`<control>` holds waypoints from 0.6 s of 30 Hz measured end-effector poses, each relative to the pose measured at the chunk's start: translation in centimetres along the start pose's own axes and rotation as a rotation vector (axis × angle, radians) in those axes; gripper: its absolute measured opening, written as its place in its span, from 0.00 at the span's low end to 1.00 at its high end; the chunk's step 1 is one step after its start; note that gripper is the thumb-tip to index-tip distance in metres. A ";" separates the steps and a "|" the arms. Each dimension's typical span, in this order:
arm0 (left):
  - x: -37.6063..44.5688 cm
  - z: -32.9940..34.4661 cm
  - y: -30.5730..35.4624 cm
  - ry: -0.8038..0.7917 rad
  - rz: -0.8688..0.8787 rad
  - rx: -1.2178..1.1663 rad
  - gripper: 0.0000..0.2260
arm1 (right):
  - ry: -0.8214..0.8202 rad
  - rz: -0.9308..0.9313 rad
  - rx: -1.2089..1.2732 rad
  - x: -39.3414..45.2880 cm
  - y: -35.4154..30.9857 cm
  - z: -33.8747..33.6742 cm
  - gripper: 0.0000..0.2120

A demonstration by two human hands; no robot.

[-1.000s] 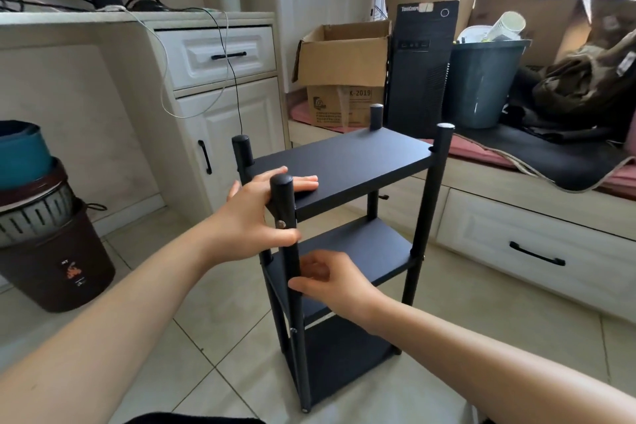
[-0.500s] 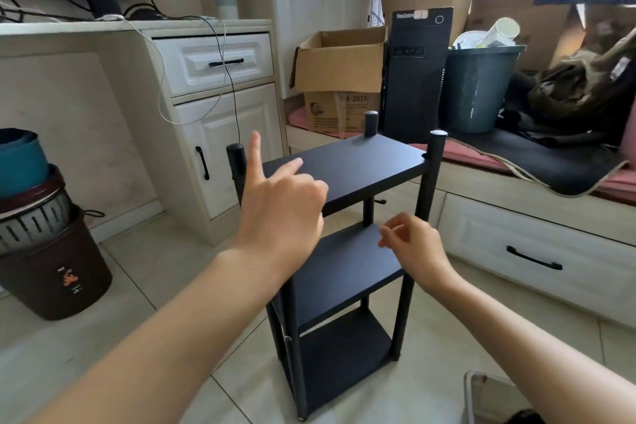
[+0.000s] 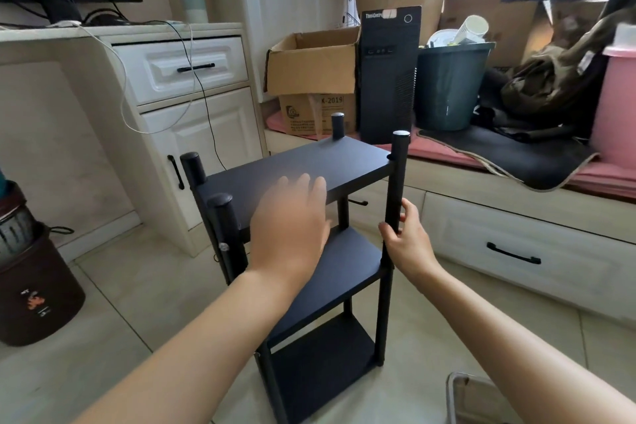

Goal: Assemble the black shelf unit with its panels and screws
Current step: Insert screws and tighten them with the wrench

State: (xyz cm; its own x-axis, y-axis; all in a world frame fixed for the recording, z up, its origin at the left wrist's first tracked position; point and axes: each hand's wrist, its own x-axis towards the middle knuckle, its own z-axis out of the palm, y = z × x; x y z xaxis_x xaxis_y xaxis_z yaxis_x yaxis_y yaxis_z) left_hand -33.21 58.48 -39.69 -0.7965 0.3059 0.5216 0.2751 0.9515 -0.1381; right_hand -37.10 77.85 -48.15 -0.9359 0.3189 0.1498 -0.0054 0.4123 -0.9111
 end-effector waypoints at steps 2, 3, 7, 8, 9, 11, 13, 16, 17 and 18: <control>-0.1 0.6 -0.5 0.120 0.043 -0.024 0.26 | -0.033 0.003 0.051 0.0 -0.3 0.2 0.30; -0.2 1.0 -0.8 0.190 0.064 -0.034 0.24 | -0.032 0.015 0.074 0.1 -0.4 0.2 0.30; 0.2 1.9 -2.5 0.386 0.105 -0.094 0.15 | -0.002 0.050 0.119 -0.4 -0.5 -0.5 0.24; 0.4 2.0 -3.0 0.400 0.111 -0.117 0.15 | -0.005 0.043 0.106 -0.7 -0.5 -0.7 0.22; 0.6 2.1 -3.4 0.398 0.123 -0.143 0.15 | -0.005 0.039 0.093 -1.0 -0.4 -0.9 0.19; 1.2 2.1 -4.0 0.379 0.137 -0.194 0.19 | -0.002 0.031 0.079 -1.3 -0.5 -1.3 0.15; 1.5 2.1 -4.1 0.362 0.137 -0.233 0.22 | -0.006 0.026 0.079 -1.7 -0.6 -1.9 0.12; 1.9 2.1 -3.7 0.330 0.172 -0.259 0.23 | -0.007 0.022 0.092 -2.9 -0.6 -3.0 0.09; 2.1 2.1 -3.4 0.320 0.195 -0.266 0.23 | -0.013 0.023 0.101 -3.5 -0.5 -3.4 0.08; 2.2 2.1 -3.0 0.311 0.221 -0.276 0.22 | -0.016 0.027 0.110 -4.2 -0.3 -3.8 0.07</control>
State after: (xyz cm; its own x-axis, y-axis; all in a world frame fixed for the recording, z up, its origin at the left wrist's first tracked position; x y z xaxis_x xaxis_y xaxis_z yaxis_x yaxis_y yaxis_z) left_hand -36.97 56.35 -39.91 -0.5154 0.4353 0.7381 0.5861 0.8075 -0.0669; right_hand -31.88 79.61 -47.03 -0.9417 0.3144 0.1196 -0.0183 0.3070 -0.9515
